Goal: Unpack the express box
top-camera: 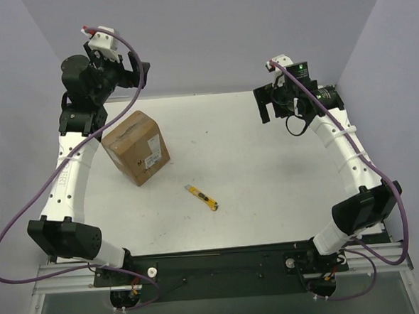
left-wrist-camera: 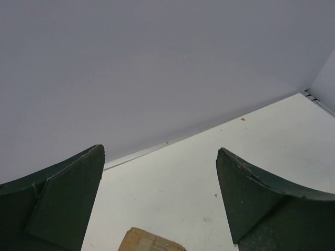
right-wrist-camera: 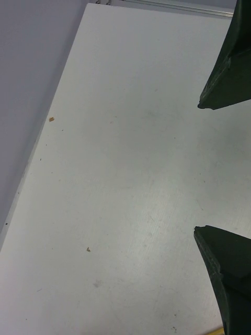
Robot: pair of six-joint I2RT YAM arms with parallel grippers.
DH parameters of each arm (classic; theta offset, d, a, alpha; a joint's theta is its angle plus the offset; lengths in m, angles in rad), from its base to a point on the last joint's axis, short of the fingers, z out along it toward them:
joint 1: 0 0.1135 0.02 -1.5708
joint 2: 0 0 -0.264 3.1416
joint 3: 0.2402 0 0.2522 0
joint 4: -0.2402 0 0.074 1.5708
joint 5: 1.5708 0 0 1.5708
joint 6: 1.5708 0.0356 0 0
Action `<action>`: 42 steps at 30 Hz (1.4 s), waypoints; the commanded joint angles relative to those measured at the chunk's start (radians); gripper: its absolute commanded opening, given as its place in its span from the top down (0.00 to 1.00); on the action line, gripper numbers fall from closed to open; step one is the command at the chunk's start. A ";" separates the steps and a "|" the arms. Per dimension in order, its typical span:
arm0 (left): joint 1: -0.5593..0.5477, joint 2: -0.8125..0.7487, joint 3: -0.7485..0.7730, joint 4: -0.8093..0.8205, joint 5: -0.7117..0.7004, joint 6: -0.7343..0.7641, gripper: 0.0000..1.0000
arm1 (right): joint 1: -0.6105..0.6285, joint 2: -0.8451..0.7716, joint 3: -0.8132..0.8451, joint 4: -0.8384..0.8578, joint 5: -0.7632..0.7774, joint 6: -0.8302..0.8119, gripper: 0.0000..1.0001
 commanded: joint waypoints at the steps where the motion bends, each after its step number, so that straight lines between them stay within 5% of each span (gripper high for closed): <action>1: -0.012 -0.020 0.005 -0.016 0.138 0.008 0.03 | -0.001 -0.010 0.026 0.003 0.013 -0.030 0.01; 7: -0.085 -0.132 -0.140 -0.202 0.256 0.263 0.03 | 0.001 -0.026 -0.075 0.008 -0.225 -0.177 0.10; 12: -0.144 -0.258 -0.275 -0.328 0.214 0.440 0.05 | 0.046 0.010 -0.161 0.008 -0.309 -0.171 0.13; 15: -0.112 -0.298 -0.331 -0.313 0.100 0.424 0.04 | 0.094 0.046 -0.181 0.017 -0.351 -0.173 0.13; 21: 0.081 -0.322 -0.299 -0.265 0.112 0.290 0.03 | 0.204 0.164 -0.199 0.052 -0.399 -0.211 0.17; 27: 0.100 -0.399 -0.358 -0.178 -0.058 0.209 0.03 | 0.349 0.251 -0.290 0.141 -0.357 -0.191 0.22; 42: 0.109 -0.477 -0.432 -0.188 -0.092 0.130 0.03 | 0.565 0.316 -0.417 0.265 -0.187 -0.035 0.28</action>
